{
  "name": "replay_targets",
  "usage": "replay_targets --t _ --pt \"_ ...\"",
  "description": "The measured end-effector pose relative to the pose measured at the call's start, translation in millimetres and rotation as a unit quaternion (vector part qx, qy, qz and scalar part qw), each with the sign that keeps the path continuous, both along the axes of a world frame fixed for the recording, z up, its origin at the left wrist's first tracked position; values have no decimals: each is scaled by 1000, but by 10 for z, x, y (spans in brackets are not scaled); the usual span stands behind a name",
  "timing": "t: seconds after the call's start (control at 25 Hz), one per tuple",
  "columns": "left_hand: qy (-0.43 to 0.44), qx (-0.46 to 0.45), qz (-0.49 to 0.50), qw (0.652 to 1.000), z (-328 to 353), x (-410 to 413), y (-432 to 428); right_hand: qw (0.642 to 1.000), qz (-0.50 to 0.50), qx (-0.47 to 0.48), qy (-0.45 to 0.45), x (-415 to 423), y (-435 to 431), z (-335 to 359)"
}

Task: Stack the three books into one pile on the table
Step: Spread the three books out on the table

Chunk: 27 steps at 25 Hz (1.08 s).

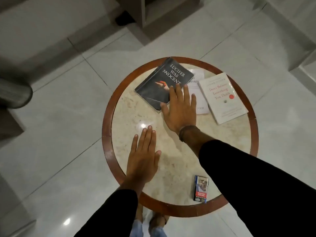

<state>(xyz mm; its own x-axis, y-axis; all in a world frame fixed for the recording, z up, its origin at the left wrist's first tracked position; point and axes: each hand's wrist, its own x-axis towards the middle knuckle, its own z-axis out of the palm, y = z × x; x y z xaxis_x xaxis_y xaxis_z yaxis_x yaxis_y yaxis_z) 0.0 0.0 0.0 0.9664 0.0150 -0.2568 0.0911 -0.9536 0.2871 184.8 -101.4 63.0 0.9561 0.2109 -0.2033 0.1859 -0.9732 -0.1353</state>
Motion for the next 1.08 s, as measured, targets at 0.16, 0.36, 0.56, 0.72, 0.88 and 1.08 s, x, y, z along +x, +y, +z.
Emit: replay_targets --t 0.16,0.36,0.56,0.72,0.88,1.08 --pt "-49 -7 13 999 -124 -42 25 999 1 -30 27 198 301 -146" --pt "-66 -3 4 998 -197 -55 63 990 134 -16 45 207 186 -259" --pt "-54 -10 8 998 -213 -51 69 963 262 -2 67 296 62 -259" --pt "-48 -13 9 999 -232 -63 95 983 175 45 29 296 -174 -221" --pt "-29 0 2 1000 -244 -58 110 995 -71 45 -51 364 -1230 -150" --pt "-20 15 -6 1000 -240 -63 97 984 -152 -73 62 263 -1898 -208"
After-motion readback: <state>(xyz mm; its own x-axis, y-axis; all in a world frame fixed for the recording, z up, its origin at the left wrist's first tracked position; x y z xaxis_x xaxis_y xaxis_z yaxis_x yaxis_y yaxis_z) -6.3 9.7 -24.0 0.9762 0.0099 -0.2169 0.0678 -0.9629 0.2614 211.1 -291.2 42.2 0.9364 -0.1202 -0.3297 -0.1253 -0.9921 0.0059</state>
